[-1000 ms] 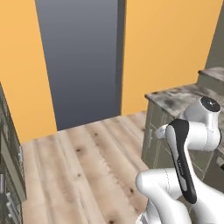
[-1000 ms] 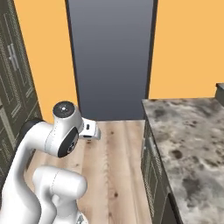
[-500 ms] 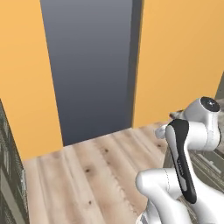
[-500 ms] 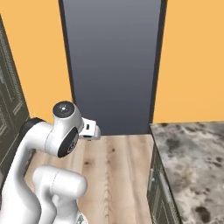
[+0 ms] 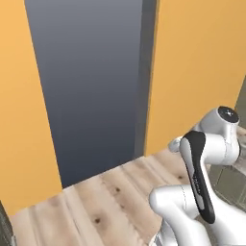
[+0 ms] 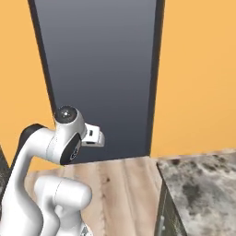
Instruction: Take a sugar cube from the saucer and place it inside the coffee. Then, grab milk from the fridge and place it next to the coffee on the counter to sweeten the coffee.
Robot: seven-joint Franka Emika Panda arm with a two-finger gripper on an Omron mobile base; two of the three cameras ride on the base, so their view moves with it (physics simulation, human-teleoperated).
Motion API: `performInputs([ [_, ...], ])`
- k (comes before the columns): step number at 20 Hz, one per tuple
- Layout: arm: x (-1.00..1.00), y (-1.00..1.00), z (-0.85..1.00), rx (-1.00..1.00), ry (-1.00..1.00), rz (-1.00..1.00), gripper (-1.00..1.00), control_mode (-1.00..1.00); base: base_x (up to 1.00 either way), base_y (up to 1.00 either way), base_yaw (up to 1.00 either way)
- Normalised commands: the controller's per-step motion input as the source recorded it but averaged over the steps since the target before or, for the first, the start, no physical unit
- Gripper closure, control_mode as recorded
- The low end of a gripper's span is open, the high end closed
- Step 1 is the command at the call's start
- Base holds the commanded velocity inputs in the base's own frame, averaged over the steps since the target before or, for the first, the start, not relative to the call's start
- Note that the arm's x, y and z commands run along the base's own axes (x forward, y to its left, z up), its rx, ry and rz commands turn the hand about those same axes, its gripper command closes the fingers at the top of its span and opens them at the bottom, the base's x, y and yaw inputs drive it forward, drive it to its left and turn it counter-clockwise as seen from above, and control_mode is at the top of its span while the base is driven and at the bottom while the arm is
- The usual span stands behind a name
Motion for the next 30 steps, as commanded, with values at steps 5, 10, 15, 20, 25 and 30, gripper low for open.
performInputs([
  [5, 0.00, 0.00, 0.00, 0.00, 0.00, 0.00, -1.00, 1.00, 0.94, 0.00, -0.57],
  [10, 0.00, 0.00, 0.00, 0.00, 0.00, 0.00, -1.00, 1.00, 0.94, 0.00, -0.57],
  [15, 0.00, 0.00, 0.00, 0.00, 0.00, 0.00, -1.00, 1.00, 1.00, 0.00, -0.54],
  [20, 0.00, 0.00, 0.00, 0.00, 0.00, 0.00, -1.00, 1.00, 1.00, 0.05, -0.51],
  [25, 0.00, 0.00, 0.00, 0.00, 0.00, 0.00, -1.00, 1.00, 1.00, 0.36, -0.50],
  [30, 0.00, 0.00, 0.00, 0.00, 0.00, 0.00, -1.00, 1.00, 1.00, -0.02, -0.34],
])
